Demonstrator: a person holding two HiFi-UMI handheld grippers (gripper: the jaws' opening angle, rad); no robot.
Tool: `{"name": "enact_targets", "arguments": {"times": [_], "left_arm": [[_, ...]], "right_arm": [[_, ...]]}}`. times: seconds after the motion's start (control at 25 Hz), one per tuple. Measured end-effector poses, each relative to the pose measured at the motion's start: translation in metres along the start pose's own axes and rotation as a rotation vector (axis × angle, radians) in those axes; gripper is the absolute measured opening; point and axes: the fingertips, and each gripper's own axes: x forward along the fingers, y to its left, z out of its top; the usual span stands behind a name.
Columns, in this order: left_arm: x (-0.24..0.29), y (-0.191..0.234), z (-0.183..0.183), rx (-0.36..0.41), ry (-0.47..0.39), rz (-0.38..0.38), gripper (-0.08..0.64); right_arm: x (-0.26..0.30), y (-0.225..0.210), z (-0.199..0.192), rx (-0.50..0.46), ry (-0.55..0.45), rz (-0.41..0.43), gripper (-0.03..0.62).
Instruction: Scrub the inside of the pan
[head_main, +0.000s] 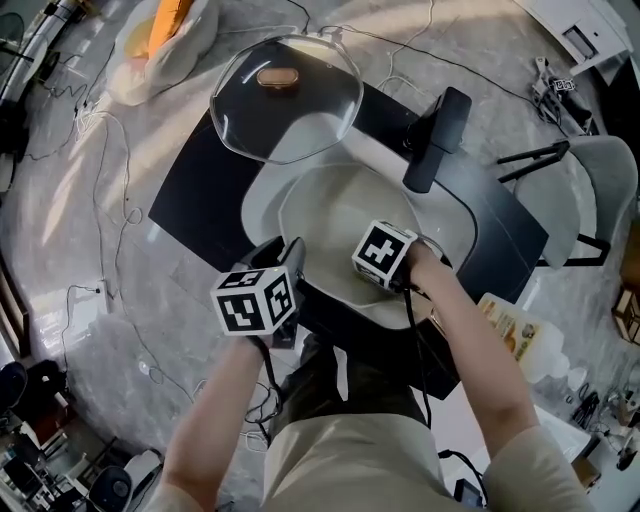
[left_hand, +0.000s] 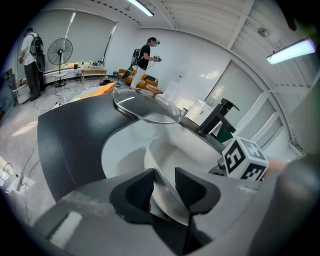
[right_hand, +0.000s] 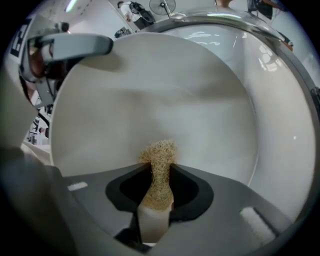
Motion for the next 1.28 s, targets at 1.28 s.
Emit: {"name": "enact_targets", "arguments": {"times": [1.28], "left_arm": [[-0.001, -0.002, 0.000, -0.011, -0.029, -0.028, 0.149]], "right_arm": [[-0.007, -0.053, 0.122, 0.113, -0.505, -0.236, 0.120]]}}
